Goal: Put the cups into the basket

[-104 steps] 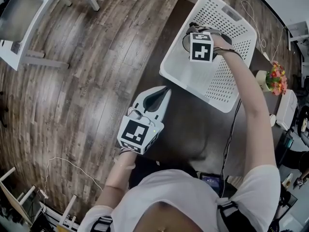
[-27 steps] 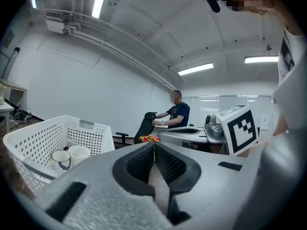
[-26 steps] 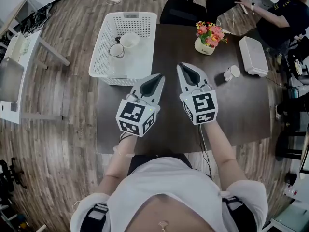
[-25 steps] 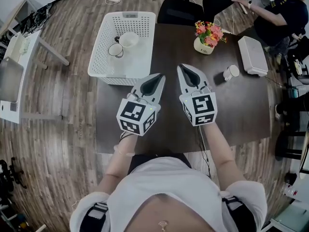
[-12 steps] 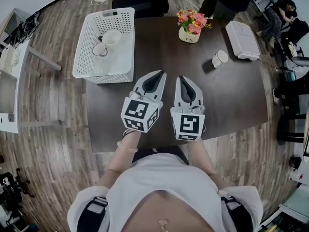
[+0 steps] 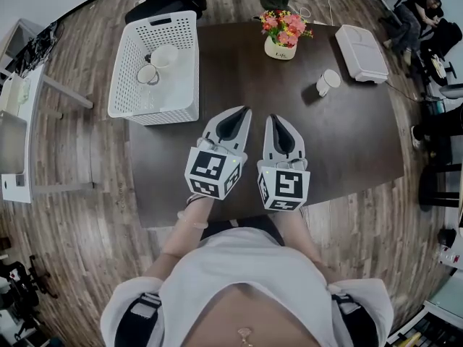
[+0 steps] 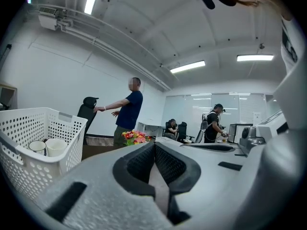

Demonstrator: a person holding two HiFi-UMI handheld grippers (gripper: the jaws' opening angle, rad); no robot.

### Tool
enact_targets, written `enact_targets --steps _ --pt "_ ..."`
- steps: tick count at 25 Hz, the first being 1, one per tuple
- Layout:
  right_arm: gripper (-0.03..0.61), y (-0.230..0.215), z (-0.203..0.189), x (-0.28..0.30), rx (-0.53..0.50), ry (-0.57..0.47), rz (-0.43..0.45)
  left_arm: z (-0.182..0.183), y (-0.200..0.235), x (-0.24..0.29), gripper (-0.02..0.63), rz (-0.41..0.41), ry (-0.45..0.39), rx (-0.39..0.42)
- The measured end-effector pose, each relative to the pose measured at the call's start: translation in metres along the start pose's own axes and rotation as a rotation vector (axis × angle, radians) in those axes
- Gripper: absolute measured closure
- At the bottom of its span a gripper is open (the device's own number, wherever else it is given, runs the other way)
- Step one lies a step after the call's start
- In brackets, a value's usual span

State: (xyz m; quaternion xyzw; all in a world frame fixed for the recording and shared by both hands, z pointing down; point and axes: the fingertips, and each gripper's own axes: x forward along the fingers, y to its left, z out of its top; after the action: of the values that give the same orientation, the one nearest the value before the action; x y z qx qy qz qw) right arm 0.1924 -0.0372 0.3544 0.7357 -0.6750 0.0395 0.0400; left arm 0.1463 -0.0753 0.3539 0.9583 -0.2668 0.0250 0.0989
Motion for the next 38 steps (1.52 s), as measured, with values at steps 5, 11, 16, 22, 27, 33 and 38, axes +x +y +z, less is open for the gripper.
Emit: enact_targets --steps 5,11,16,22,27,33,38 --pt "0.568 0.000 -0.001 0.002 -0.006 0.001 0.005 -0.001 0.000 -0.001 0.603 0.003 0.009 0.006" --pt "0.568 0.003 0.000 0.004 -0.015 0.005 0.019 -0.001 -0.002 0.001 0.603 -0.014 0.011 -0.008" --pt "0.568 0.000 -0.003 0.004 -0.012 0.011 0.026 -0.003 -0.002 0.003 0.603 -0.012 0.015 -0.004" --pt "0.568 -0.007 0.006 0.007 -0.030 -0.009 0.023 -0.001 -0.012 0.008 0.602 -0.038 0.021 0.019" --pt "0.568 -0.031 0.009 0.006 -0.026 -0.021 -0.010 -0.010 -0.027 0.015 0.603 -0.071 0.051 0.034" --pt "0.568 -0.077 0.007 0.006 -0.013 -0.036 -0.061 -0.021 -0.050 0.038 0.603 -0.115 0.083 0.052" --pt "0.568 -0.111 -0.005 0.011 -0.021 -0.010 -0.090 -0.030 -0.066 0.058 0.602 -0.134 0.099 0.061"
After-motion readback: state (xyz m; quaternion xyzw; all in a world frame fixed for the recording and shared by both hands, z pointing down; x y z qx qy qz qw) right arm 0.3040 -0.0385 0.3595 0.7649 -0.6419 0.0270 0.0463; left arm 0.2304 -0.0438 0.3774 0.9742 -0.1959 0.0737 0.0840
